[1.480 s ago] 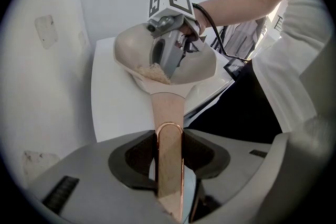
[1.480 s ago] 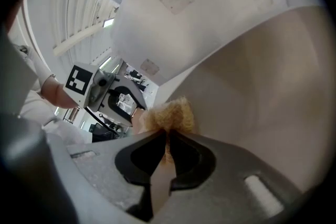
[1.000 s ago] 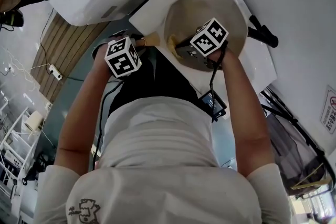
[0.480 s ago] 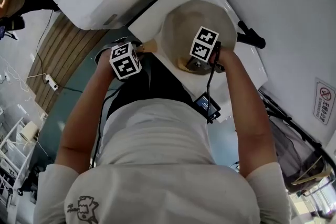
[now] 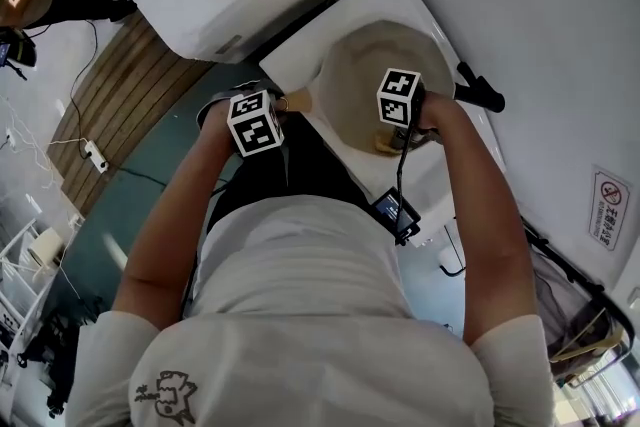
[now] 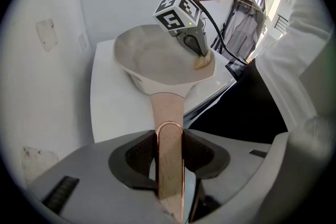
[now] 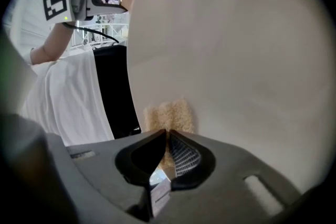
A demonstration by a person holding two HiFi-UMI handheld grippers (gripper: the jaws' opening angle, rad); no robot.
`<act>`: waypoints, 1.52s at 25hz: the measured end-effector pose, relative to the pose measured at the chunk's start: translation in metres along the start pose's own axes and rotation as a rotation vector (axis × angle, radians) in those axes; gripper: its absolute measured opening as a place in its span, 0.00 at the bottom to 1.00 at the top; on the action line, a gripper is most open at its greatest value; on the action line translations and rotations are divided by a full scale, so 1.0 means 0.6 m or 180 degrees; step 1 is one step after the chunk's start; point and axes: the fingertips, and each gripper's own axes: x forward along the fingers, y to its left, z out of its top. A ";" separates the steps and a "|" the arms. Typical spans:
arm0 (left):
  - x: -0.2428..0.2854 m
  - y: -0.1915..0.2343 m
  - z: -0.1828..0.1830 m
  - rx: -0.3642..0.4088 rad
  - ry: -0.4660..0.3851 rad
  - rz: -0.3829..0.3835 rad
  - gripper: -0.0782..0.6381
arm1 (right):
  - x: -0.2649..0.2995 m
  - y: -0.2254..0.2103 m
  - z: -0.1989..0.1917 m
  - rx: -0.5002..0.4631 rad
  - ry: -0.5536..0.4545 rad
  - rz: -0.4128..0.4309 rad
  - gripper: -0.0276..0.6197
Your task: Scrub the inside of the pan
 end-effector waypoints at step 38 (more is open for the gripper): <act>-0.004 0.004 0.002 -0.0035 -0.0037 -0.0020 0.32 | -0.317 -0.237 0.108 -0.0183 -0.1279 -0.4417 0.08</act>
